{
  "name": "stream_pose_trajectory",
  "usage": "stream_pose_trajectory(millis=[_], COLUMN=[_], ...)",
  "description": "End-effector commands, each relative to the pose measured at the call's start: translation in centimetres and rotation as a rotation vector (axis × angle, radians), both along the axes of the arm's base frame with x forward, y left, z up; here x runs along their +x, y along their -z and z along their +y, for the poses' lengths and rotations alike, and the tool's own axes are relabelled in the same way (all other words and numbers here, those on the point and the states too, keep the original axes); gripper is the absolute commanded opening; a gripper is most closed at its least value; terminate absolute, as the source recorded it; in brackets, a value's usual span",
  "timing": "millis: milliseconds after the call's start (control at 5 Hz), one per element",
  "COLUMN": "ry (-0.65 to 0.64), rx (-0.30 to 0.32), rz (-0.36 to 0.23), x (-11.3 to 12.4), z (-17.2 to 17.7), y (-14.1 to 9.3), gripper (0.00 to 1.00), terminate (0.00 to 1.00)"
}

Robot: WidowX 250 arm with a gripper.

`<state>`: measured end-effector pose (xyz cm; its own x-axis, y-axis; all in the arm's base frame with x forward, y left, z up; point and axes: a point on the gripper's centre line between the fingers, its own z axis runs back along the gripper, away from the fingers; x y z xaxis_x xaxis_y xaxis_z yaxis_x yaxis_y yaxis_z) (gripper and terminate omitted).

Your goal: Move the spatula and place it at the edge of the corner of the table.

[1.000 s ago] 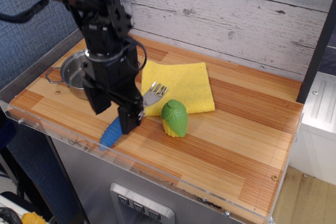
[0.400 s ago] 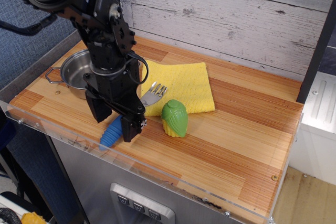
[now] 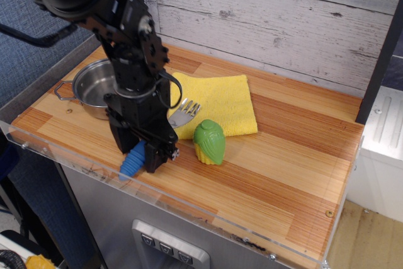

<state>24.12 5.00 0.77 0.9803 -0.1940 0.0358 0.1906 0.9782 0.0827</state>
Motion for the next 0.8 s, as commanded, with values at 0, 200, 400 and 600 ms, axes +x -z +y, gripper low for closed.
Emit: stream_pose_trajectory(millis=[0, 200, 400, 600], ry=[0.012, -0.005, -0.013, -0.02], rx=[0.035, 0.028, 0.029, 0.02], rz=[-0.041, -0.072, -0.128, -0.186], x=[0.7, 1.0, 2.0, 2.9], z=[0.1, 0.4, 0.6, 0.3], y=[-1.2, -2.7, -4.8, -7.5], gripper=[0.0, 0.0, 0.0, 0.0], terminate=[0.0, 0.0, 0.0, 0.0])
